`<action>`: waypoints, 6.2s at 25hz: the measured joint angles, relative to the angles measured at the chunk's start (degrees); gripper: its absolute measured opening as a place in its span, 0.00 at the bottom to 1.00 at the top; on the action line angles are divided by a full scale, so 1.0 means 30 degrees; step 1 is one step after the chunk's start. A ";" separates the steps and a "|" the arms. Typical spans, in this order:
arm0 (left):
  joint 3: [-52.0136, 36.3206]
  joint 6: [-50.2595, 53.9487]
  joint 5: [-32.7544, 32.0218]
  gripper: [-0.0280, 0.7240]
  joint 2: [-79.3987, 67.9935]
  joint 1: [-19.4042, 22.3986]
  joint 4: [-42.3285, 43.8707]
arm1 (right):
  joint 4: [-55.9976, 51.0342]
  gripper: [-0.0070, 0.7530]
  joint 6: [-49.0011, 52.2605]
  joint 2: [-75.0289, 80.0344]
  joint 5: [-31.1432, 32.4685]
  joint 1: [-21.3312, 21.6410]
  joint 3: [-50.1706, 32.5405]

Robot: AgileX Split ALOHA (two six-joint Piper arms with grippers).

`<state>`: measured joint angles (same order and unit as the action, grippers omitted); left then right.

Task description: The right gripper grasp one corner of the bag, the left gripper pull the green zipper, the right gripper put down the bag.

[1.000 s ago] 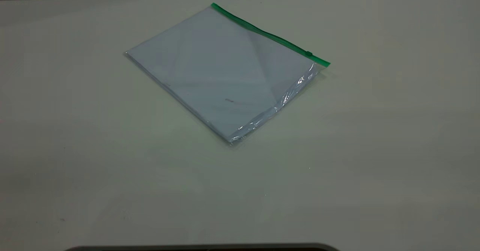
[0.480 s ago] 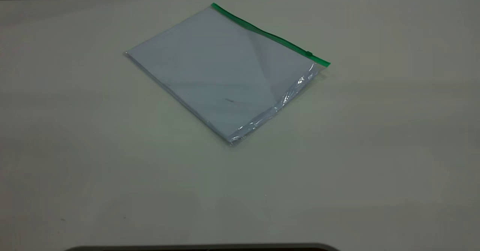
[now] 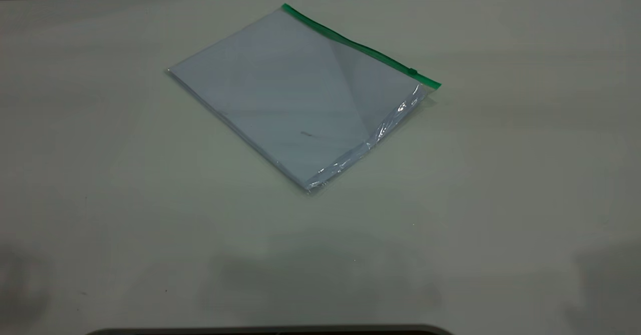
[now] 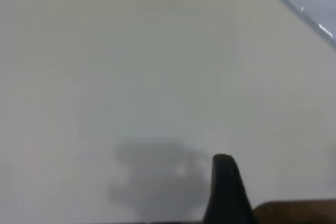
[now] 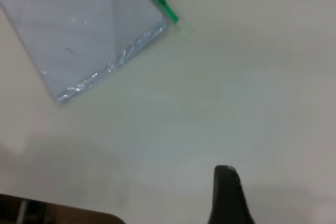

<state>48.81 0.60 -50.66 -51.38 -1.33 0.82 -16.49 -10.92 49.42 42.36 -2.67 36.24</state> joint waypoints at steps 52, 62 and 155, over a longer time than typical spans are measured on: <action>0.9934 -0.9152 0.4778 0.79 -1.9824 -0.2420 -0.7750 | -2.3090 0.72 -2.3364 2.9271 -0.1132 0.0073 1.1387; 0.9934 -0.9134 0.4833 0.79 -1.9824 -0.2420 -0.8471 | -2.5545 0.72 -2.6450 3.1719 -0.1047 0.0218 1.2966; 0.9955 -3.1839 0.1438 0.79 -2.0641 -0.2420 -1.6771 | -1.8496 0.05 -2.6143 2.5547 -0.4163 -0.7981 1.3940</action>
<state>78.68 -94.92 -46.35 -113.30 -8.59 -49.50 -71.98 -89.35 126.07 29.88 -26.61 78.06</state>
